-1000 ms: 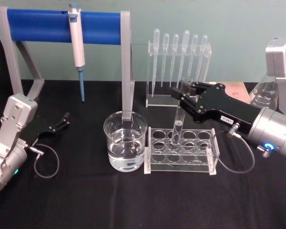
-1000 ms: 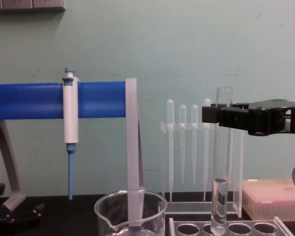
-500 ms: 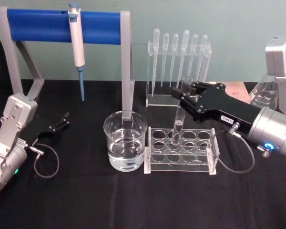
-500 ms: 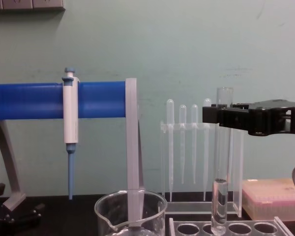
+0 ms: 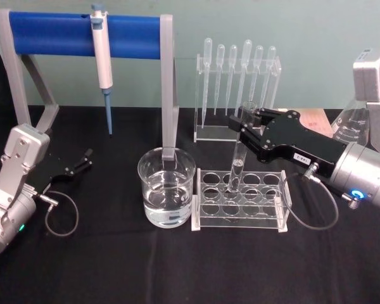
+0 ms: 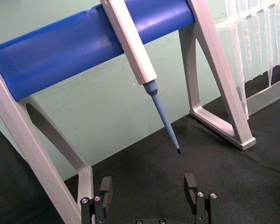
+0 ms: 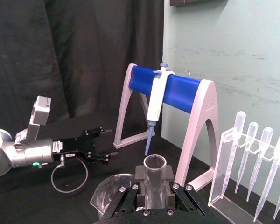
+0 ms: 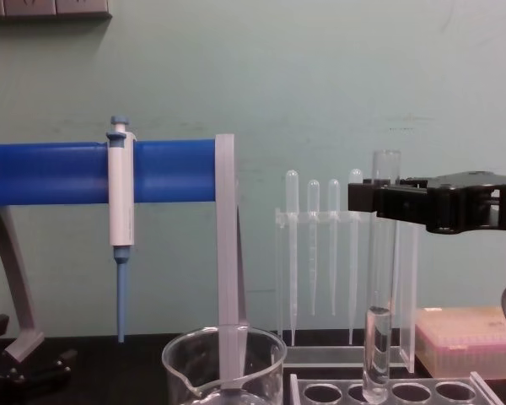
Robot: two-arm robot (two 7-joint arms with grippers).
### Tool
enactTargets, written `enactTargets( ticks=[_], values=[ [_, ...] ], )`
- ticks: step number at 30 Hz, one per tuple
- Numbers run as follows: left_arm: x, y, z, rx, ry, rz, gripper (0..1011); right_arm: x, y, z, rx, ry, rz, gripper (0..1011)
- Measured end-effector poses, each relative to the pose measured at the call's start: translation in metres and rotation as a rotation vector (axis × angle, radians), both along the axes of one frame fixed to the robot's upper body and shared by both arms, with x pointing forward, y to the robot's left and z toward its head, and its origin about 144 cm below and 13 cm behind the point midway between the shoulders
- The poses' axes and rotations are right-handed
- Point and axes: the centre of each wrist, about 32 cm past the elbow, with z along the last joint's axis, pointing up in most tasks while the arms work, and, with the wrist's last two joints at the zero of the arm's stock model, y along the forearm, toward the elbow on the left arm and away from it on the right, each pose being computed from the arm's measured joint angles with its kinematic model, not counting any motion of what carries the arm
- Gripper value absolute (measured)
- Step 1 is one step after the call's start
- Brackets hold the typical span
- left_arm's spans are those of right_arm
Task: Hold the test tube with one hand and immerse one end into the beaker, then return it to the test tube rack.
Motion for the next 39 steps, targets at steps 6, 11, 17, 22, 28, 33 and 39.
enactTargets(
  ticks=[6,11,17,22,28,33,39],
  values=[
    [0.0,0.0,0.0,0.0,0.0,0.0,1000,0.0,0.0,-0.0003,0.0,0.0,0.0,224],
    [0.0,0.0,0.0,0.0,0.0,0.0,1000,-0.0001,0.0001,-0.0004,0.0,0.0,0.0,224],
    [0.0,0.0,0.0,0.0,0.0,0.0,1000,-0.0001,0.0001,-0.0004,0.0,-0.001,0.0,224],
    [0.0,0.0,0.0,0.0,0.0,0.0,1000,-0.0001,0.0001,-0.0004,0.0,-0.001,0.0,224],
    [0.0,0.0,0.0,0.0,0.0,0.0,1000,-0.0001,0.0001,-0.0004,0.0,-0.001,0.0,224],
    [0.0,0.0,0.0,0.0,0.0,0.0,1000,-0.0001,0.0001,-0.0004,0.0,-0.001,0.0,225],
    [0.0,0.0,0.0,0.0,0.0,0.0,1000,-0.0001,0.0001,-0.0004,0.0,-0.001,0.0,224]
  ],
)
